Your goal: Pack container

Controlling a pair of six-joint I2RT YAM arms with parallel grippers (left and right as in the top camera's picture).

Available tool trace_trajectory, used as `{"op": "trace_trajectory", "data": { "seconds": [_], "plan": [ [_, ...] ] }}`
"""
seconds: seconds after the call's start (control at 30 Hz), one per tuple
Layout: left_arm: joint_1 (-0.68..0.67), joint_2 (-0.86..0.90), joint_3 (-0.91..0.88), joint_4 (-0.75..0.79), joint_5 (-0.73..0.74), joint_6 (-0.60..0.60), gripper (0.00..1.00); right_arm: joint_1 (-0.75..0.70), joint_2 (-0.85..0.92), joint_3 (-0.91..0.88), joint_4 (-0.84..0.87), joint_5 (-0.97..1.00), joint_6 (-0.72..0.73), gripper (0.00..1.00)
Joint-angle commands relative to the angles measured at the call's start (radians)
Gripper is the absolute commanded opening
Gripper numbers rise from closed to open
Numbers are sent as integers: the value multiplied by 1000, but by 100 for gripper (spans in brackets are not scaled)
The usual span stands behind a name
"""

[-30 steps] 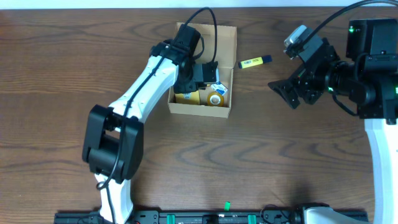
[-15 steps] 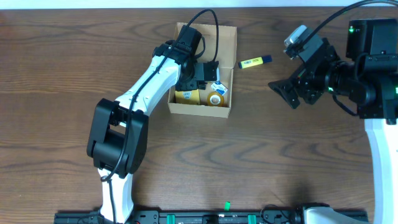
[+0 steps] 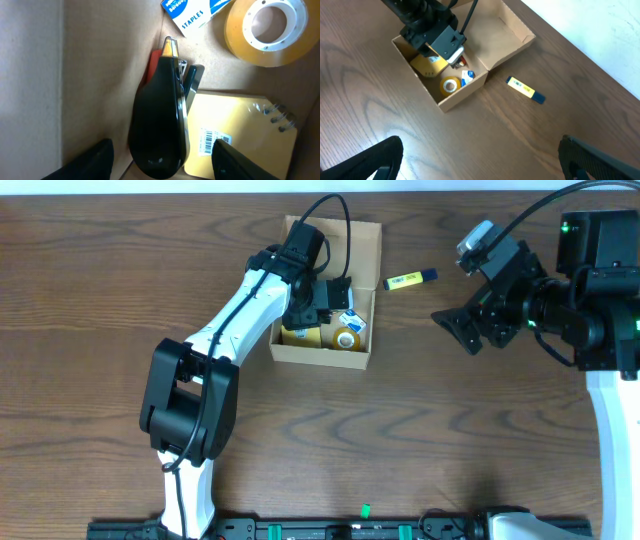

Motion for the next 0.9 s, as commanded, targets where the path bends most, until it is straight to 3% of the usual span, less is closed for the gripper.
{"op": "trace_trajectory", "data": {
  "seconds": [0.0, 0.43, 0.6, 0.87],
  "plan": [
    [5, 7, 6, -1, -5, -32, 67, -5, -3, 15, -1, -3, -11, 99],
    [-2, -279, 6, -3, 8, -163, 69, -4, -1, 14, 76, -4, 0, 99],
    [14, -391, 6, -3, 7, -212, 69, -5, 33, 13, 170, 25, 168, 99],
    [123, -458, 6, -3, -3, -373, 70, -5, 189, 13, 293, 136, 665, 99]
  ]
}}
